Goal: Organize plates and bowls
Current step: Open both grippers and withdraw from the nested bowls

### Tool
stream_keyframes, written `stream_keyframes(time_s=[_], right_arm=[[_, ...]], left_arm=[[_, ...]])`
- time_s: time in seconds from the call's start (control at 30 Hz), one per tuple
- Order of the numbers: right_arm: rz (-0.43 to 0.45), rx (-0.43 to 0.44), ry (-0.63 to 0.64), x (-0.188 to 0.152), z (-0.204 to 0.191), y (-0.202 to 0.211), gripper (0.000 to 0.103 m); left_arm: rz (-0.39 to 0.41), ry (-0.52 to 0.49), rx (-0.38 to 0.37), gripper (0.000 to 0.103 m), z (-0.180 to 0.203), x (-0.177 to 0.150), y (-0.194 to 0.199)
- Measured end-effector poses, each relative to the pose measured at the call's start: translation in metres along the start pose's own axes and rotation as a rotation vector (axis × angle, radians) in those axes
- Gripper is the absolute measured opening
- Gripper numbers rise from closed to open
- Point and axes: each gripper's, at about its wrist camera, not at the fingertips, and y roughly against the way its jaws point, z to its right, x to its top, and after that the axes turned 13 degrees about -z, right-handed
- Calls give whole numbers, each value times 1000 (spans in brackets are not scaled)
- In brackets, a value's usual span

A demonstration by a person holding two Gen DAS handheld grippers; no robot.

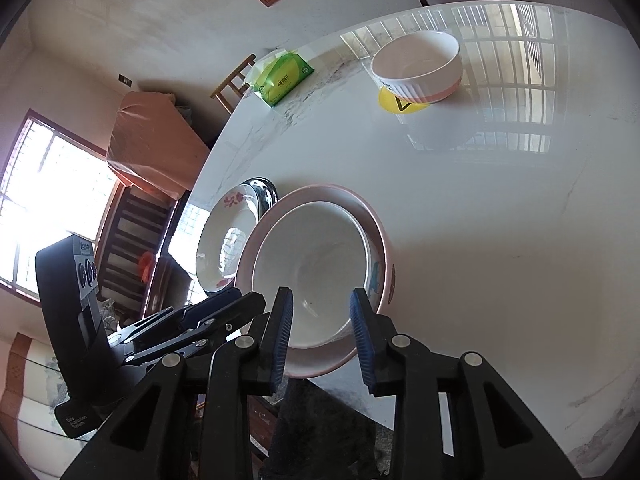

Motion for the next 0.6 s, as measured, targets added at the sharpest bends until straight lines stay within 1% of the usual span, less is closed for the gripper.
stream_keyframes(time_s=[0.2, 0.3, 0.43, 0.5, 0.6], right_arm=[[85, -23, -27, -4, 24, 23, 33], [115, -61, -45, -6, 39, 28, 33], [126, -68, -71, -6, 56, 31, 34], [132, -87, -76, -6, 62, 30, 34], [131, -92, -80, -2, 70, 29, 35]], left_arm=[[-7, -8, -24, 34, 1, 5, 0], [-11, -32, -25, 34, 7, 8, -1], [-20, -51, -46, 34, 14, 17, -2], [-19, -50, -46, 34, 16, 24, -1], [-7, -40, -51, 34, 18, 37, 2]])
